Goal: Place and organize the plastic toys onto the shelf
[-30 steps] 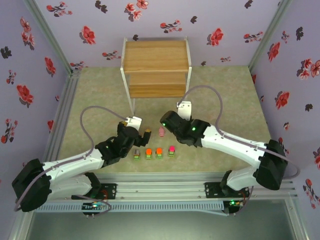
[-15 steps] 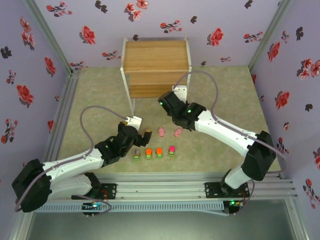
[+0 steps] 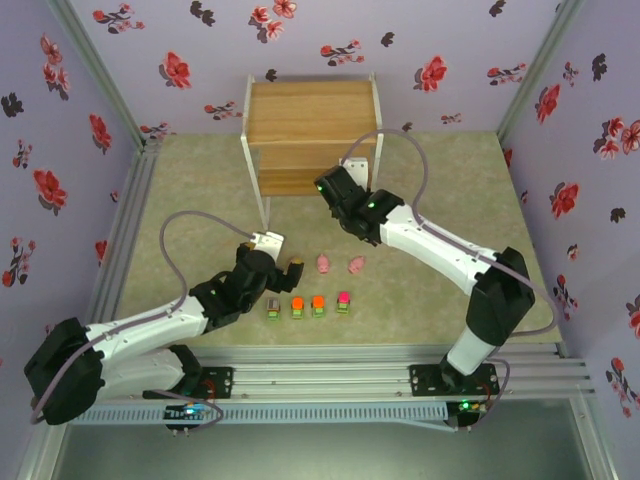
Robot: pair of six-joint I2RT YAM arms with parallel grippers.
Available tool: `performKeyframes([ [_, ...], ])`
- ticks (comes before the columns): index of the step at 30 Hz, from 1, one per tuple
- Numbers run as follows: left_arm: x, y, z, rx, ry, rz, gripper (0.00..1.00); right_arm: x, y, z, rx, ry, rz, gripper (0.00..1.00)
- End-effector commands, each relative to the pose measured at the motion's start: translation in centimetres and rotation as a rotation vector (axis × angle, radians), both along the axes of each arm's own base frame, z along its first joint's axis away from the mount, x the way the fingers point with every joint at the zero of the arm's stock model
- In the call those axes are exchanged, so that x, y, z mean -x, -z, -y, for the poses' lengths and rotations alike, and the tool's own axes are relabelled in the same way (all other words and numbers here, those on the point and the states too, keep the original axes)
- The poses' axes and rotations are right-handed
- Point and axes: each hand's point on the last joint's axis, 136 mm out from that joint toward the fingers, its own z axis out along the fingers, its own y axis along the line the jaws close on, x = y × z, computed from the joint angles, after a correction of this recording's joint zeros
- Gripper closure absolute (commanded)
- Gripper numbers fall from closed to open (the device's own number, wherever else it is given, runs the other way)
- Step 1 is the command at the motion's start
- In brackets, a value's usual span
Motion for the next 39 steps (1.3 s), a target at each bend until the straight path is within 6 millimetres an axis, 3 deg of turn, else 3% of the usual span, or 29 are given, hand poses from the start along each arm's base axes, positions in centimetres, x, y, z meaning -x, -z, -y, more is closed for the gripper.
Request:
performKeyframes([
  [1,-0.6,-0.6,0.3,0.033,-0.013,0.006,0.01,-1.5,-1.3,-0.6,-0.02,-0.01,0.039,0.96],
  [14,-0.7,-0.5,0.2,0.026,-0.017,-0.001,0.01,-3.9,-0.7,-1.3,-0.008,0.013,0.059,0.95],
  [39,-0.8,-0.4,0.4,0.021,-0.012,-0.003,0.01,-6.6,1.5,-0.1,0.052,0.059,0.053,0.95],
])
